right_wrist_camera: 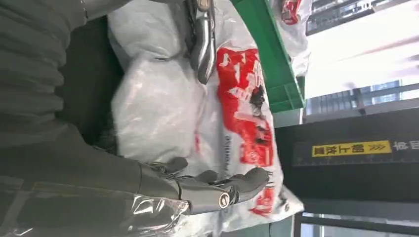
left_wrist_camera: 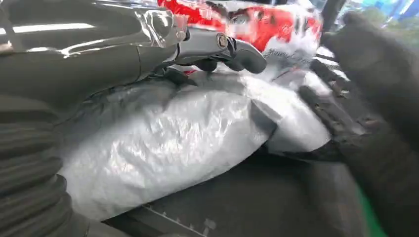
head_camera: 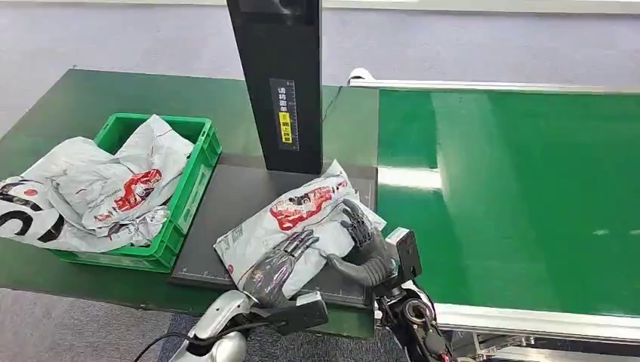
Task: Moved the parcel from conveyor to table for the left to box.
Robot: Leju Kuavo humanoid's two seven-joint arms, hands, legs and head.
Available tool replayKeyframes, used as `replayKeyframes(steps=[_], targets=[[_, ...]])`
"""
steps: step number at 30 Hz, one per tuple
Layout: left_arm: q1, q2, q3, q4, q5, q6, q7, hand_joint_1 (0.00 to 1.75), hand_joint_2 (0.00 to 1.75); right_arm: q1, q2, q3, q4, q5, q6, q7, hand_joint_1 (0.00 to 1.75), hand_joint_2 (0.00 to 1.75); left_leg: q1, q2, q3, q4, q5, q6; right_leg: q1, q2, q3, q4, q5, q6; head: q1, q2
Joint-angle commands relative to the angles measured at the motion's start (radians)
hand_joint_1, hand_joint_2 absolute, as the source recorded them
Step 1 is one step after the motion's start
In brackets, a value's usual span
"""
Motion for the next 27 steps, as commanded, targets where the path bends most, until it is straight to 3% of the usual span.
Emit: replayKeyframes(steps=[1,20,25,27], targets=[[0.026,0.000,0.122,0.031,0.014,0.027,0.009,1.75,1.75,0.046,0.016,-0.068,-0.081,0.015,0.006,0.041,0.00,1.75,0.000,0.000,0.001,-0.001,0.000,0.000,0.000,0.001,0.000,-0.001,0.000,0.000,0.000,0.000],[0.077,0.008,0.192,-0.072,0.117,0.099,-0.095,1.75,1.75,0.029,0.013,-0.072,-0.081,0.001,0.034,0.052,0.00,1.75,0.000,0.001,0.002,-0.002,0.000,0.000,0.000,0.003,0.001,-0.001,0.001,0.000,0.000,0.000],[0.113,0.024,0.210,-0.234,0.218,0.308,-0.295,1.75,1.75,0.013,0.006,-0.058,-0.074,-0.021,0.042,0.050,0.00,1.75,0.000,0.000,0.000,0.000,0.000,0.000,0.000,0.002,0.000,0.000,0.000,0.000,0.000,0.000],[0.118,0.029,0.214,-0.271,0.232,0.339,-0.323,1.75,1.75,0.007,0.005,-0.054,-0.070,-0.025,0.045,0.049,0.00,1.75,0.000,0.001,-0.001,0.000,0.000,0.000,0.000,0.002,-0.001,0.000,0.000,0.000,0.000,0.000]])
